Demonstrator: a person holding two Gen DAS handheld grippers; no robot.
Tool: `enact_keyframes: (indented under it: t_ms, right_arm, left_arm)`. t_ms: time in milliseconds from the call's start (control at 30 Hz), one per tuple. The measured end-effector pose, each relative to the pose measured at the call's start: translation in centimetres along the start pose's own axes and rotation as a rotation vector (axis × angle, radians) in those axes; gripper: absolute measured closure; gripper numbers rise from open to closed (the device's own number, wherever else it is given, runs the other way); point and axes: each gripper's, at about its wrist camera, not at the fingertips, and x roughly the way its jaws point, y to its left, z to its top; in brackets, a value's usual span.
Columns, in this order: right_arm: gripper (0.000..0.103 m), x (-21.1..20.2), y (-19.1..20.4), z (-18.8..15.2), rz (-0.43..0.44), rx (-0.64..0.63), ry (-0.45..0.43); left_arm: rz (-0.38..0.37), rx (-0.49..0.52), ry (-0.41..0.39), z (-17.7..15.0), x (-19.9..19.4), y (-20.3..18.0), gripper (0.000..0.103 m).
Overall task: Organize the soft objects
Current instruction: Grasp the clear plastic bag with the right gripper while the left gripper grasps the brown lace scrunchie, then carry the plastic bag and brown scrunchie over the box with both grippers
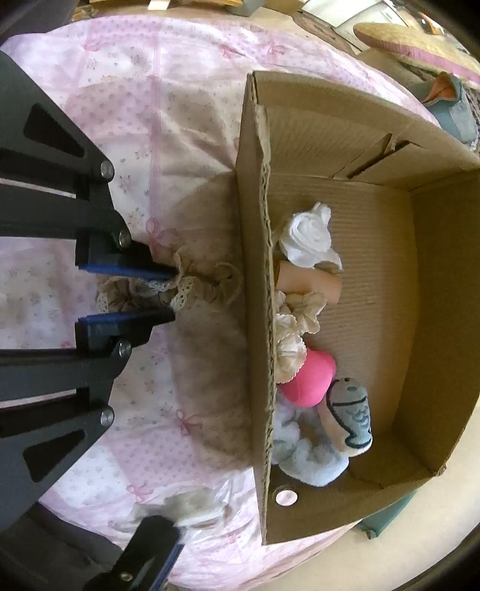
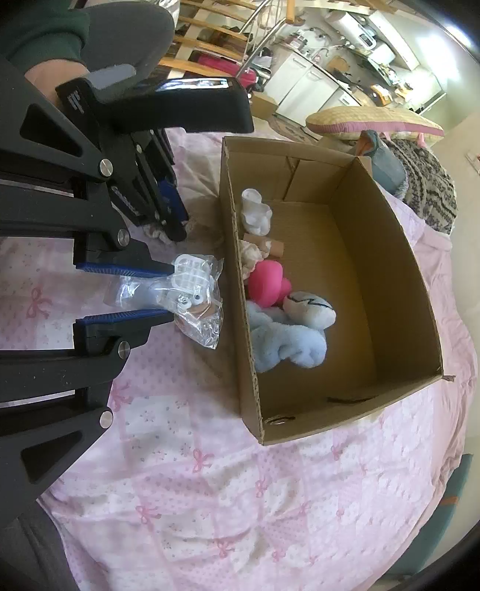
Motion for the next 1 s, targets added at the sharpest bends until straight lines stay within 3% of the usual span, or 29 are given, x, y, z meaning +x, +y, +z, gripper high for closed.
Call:
enact_keyframes:
  t_ms: [333, 567, 633, 833, 1000]
  right_arm:
    - [0.084, 0.1, 0.4, -0.1, -0.012, -0.009, -0.002]
    - [0.084, -1.4, 0.8, -0.3, 0.014, -0.019, -0.030]
    - [0.084, -2.3, 0.8, 0.0, 0.029, -0.018, -0.046]
    - [0.084, -4.5, 1.0, 2.0, 0.076, -0.023, -0.090]
    - [0.084, -5.5, 1.6, 4.4, 0.051, -0.078, -0.149]
  left_arm:
    - [-0.023, 0.008, 0.008, -1.7, -3.9, -0.2, 0.092]
    - [-0.036, -0.012, -0.063, -2.0, -9.2, 1.0, 0.093]
    - [-0.043, -0.009, -0.101, -1.3, -10.9, 1.3, 0.097]
    - [-0.041, 0.027, -0.226, 2.5, -15.2, 1.9, 0.098]
    - [-0.074, 0.002, -0.193, 4.8, -13.9, 3.0, 0.096]
